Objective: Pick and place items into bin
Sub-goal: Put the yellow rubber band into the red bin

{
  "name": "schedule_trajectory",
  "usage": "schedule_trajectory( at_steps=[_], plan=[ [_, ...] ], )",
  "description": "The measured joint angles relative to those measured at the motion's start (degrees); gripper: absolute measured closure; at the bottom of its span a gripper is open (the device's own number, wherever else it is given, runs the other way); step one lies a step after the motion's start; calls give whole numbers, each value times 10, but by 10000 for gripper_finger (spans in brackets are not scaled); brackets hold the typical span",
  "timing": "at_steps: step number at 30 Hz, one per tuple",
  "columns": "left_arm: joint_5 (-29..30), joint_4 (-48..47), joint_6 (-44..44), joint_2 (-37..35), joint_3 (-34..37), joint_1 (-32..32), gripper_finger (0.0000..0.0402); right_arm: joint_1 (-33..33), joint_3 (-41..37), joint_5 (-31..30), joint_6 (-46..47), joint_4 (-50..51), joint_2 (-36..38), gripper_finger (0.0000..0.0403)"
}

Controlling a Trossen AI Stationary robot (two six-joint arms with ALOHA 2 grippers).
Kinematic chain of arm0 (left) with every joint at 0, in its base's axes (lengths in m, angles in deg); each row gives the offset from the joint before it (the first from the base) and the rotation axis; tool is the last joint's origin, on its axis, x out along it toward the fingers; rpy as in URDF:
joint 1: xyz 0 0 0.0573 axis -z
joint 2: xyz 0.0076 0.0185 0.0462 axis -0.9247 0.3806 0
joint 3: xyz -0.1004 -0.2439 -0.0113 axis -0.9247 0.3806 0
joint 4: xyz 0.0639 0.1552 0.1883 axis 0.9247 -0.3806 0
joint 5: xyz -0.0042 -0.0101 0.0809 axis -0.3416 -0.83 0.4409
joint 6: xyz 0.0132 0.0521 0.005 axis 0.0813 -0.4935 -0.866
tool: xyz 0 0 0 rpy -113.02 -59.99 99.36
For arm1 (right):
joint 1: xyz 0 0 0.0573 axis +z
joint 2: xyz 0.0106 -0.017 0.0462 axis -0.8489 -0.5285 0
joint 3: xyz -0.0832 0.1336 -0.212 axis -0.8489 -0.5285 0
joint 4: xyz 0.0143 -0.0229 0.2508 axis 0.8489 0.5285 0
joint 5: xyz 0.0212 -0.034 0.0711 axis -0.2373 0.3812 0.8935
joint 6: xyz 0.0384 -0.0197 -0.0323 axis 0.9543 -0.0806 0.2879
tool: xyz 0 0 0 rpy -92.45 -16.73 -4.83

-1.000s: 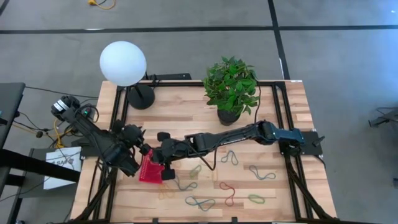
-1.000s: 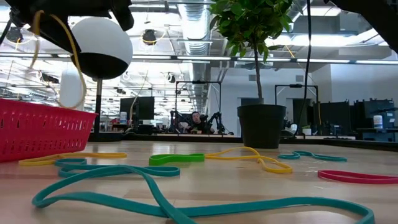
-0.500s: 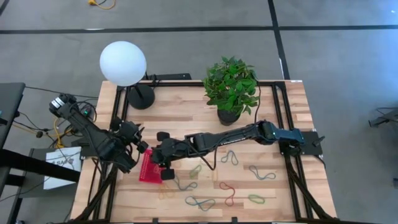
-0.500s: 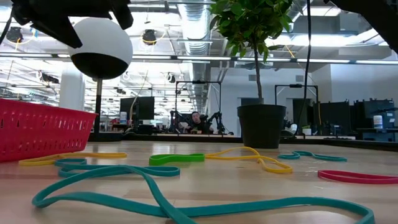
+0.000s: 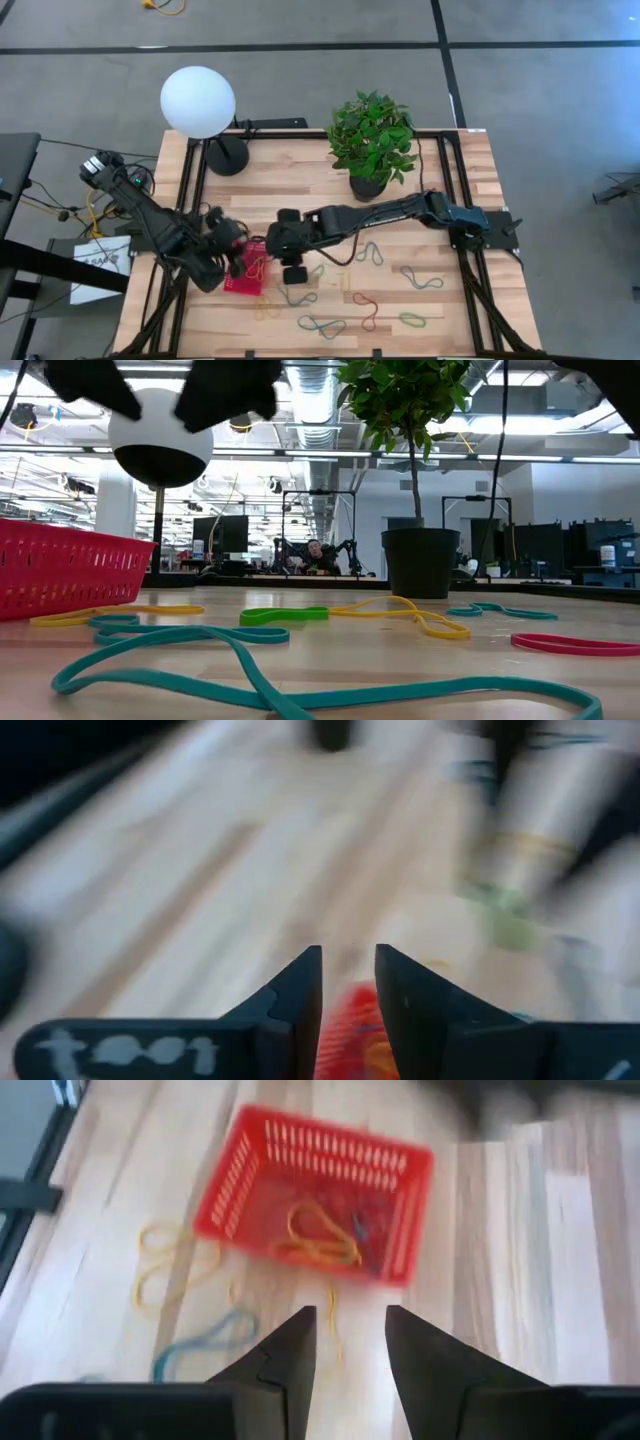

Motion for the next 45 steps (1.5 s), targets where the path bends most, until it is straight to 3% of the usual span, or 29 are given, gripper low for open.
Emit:
schedule_trajectory(
  at_steps=[4, 8, 12, 14, 18, 24, 27, 32, 37, 45],
  plan=[
    [-49, 139, -122, 15, 0, 2, 315, 2, -1, -11, 1, 80, 42, 284],
    [-88, 173, -129, 43, 0, 2, 315, 3, -7, -79, 13, 149, 114, 284],
    [-182, 200, -115, 85, 0, 20, 315, 2, -55, -124, 30, 156, 193, 284],
    [-223, 249, -159, 115, 0, 43, 315, 7, -99, -124, 29, 141, 238, 284],
    [-240, 354, -221, 174, 0, 78, 315, 19, -237, -116, 31, 67, 326, 284],
    [-226, 346, -189, 238, 0, 76, 315, 35, -494, -55, 47, -115, 458, 284],
    [-269, 356, -188, 267, 0, 62, 315, 56, -626, -21, 48, -238, 514, 284],
    [-354, 397, -217, 307, 0, 38, 315, 93, -797, -17, 40, -473, 562, 284],
    [-390, 405, -205, 318, 0, 20, 315, 114, -872, -19, 27, -585, 566, 284],
    [-400, 420, -209, 326, 0, 6, 315, 120, -877, -19, 28, -578, 565, 284]
  ],
)
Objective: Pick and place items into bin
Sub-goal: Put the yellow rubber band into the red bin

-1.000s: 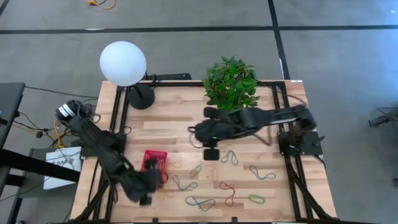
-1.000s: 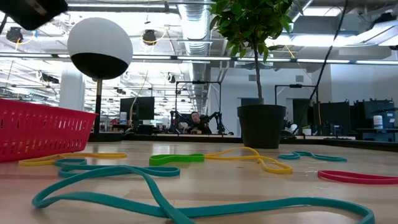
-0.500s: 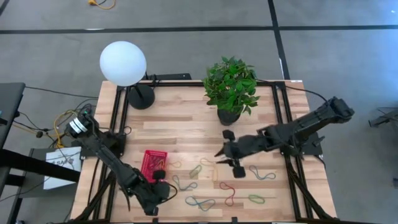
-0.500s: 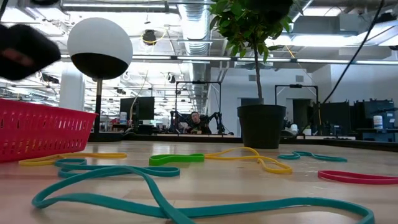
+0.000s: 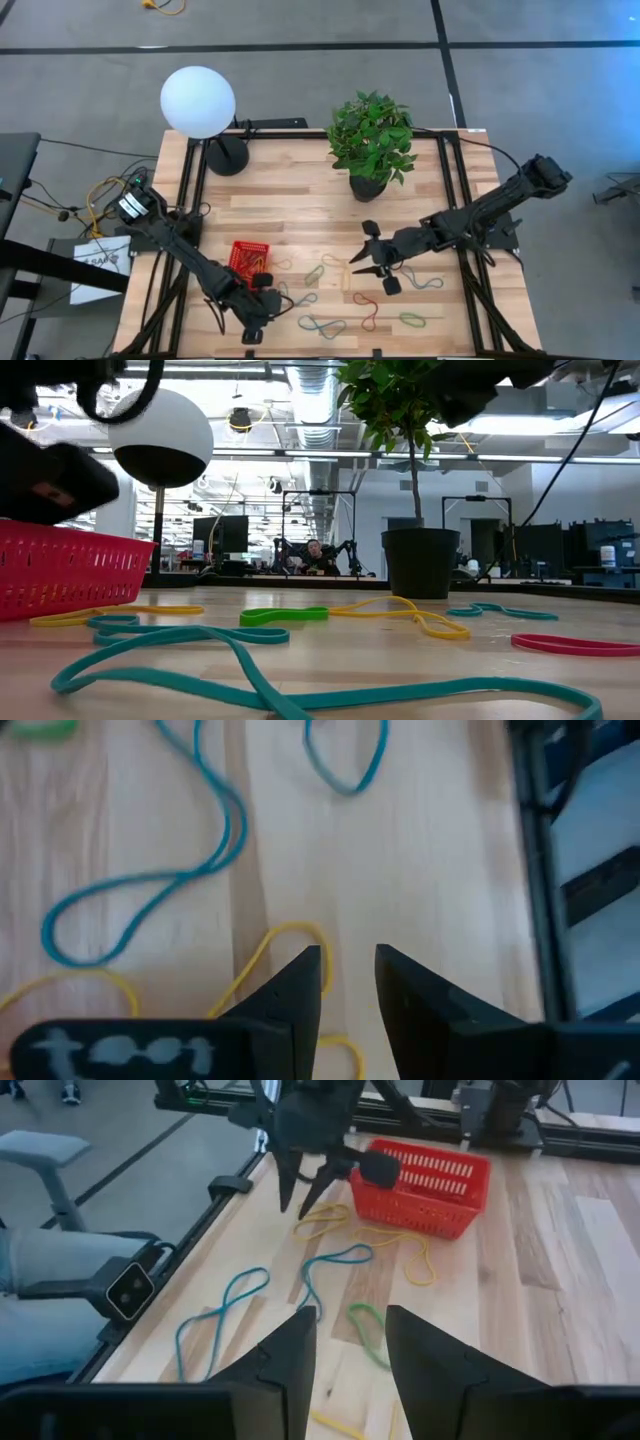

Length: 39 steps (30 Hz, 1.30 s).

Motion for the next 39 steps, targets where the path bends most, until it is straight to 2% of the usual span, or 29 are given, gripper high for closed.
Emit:
schedule_trajectory(
  at_steps=[3, 9, 16, 24, 28, 32, 36, 39],
  plan=[
    [-13, 14, 13, 8, 0, 0, 315, -2, 0, 0, -1, -4, -1, 284],
    [-4, 34, 18, 19, 0, 0, 315, -7, 0, -1, -2, -10, -1, 284],
    [-5, 63, 34, 66, -6, 0, 315, -5, 1, -1, 0, 5, -2, 284],
    [21, 54, 78, 68, -12, -3, 315, -5, 1, 3, -16, 24, -2, 284],
    [24, 19, 92, 70, -41, -4, 315, -5, 1, 3, -23, 30, -2, 284],
    [48, -31, 114, 71, -100, -4, 315, -5, 1, 4, -50, 30, -2, 284],
    [76, -128, 138, 70, -161, -4, 315, -5, 1, 5, -87, 30, -2, 284],
    [109, -190, 192, 70, -196, -2, 315, -5, 1, 5, -113, 30, -2, 284]
  ],
)
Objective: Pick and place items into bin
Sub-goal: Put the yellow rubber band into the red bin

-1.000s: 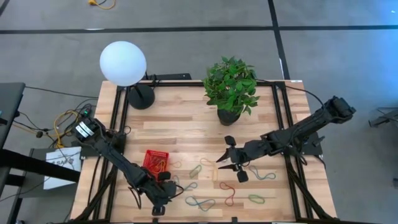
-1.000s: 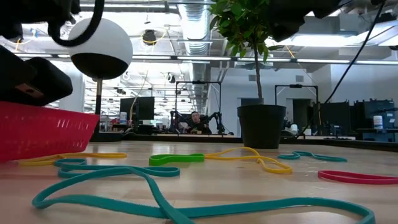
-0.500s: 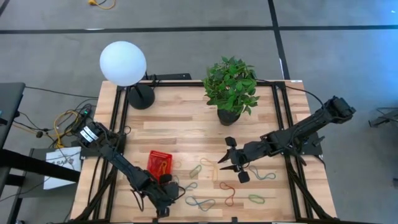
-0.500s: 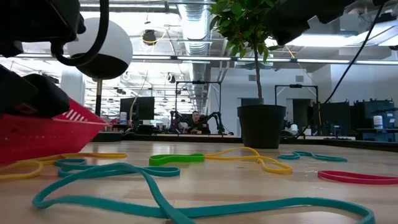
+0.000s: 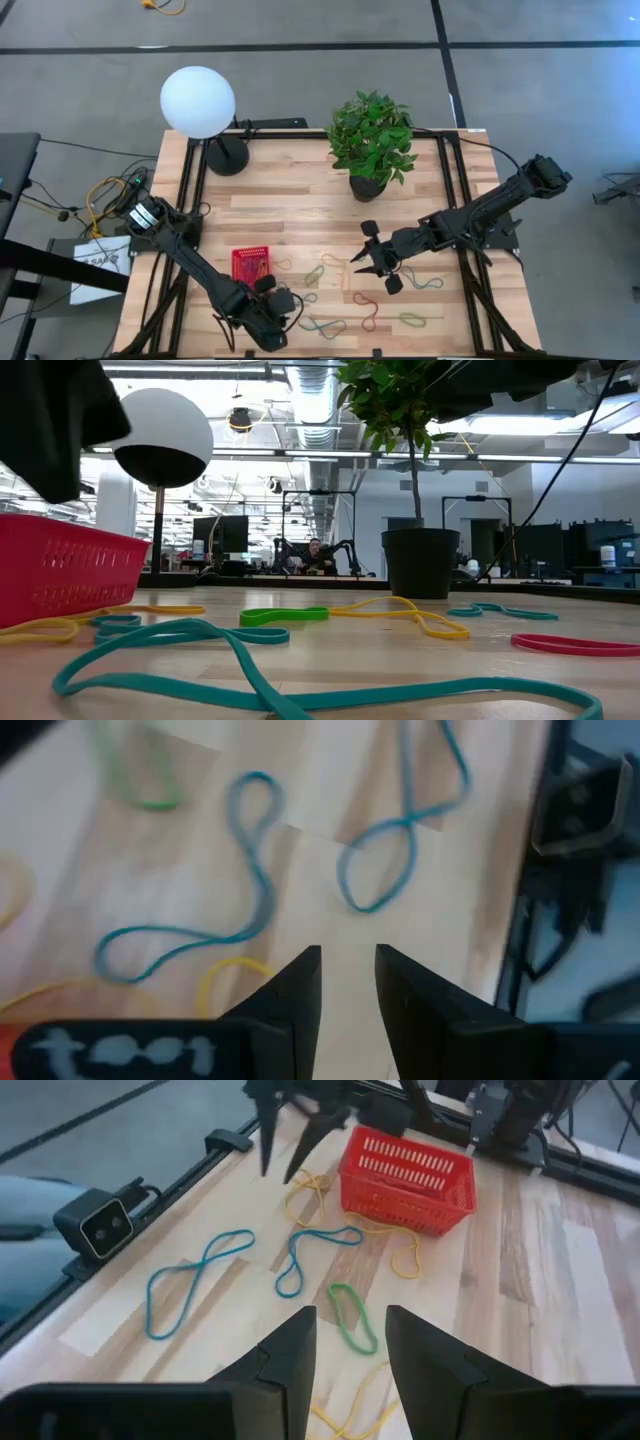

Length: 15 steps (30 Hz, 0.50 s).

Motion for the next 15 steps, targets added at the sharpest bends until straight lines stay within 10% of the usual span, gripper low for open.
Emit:
schedule_trajectory(
  at_steps=[15],
  plan=[
    [-16, 1, 284, 39, -17, 65, 315, -1, 0, 0, -25, 23, 0, 284]
  ],
)
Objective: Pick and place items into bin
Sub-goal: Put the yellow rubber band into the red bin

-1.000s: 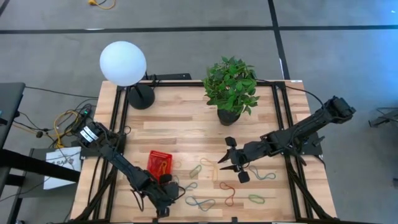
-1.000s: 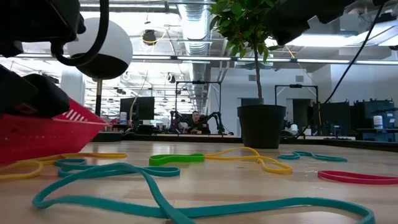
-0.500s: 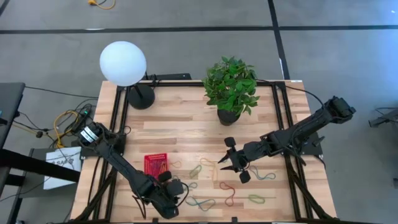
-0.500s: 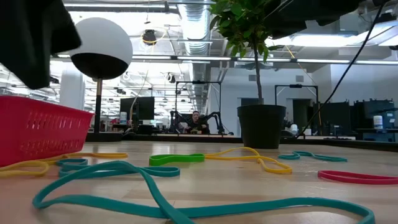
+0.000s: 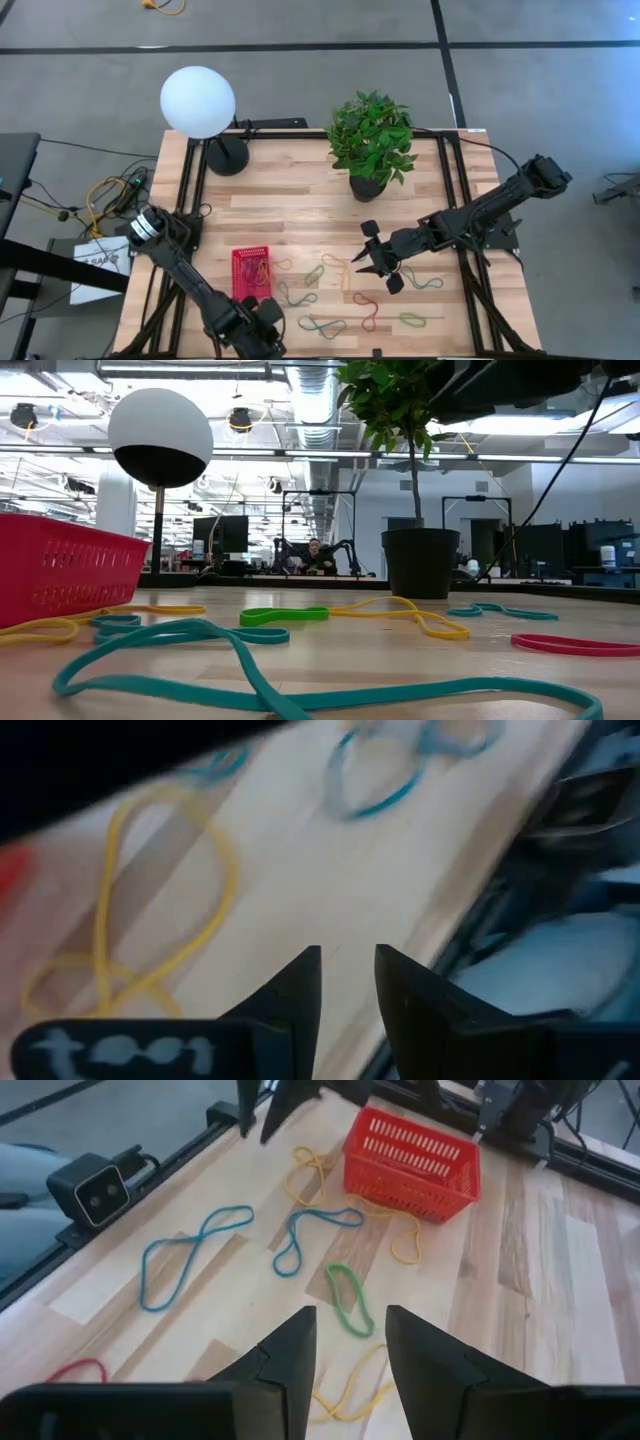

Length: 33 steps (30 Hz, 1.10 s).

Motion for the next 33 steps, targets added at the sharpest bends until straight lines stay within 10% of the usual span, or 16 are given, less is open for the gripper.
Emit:
schedule_trajectory(
  at_steps=[14, 33],
  plan=[
    [35, -198, -1, 41, -88, 4, 324, 0, 0, 0, 31, -10, 0, 284],
    [85, -191, -89, 41, -106, -1, 348, 0, 0, 0, 71, -3, 0, 284]
  ],
)
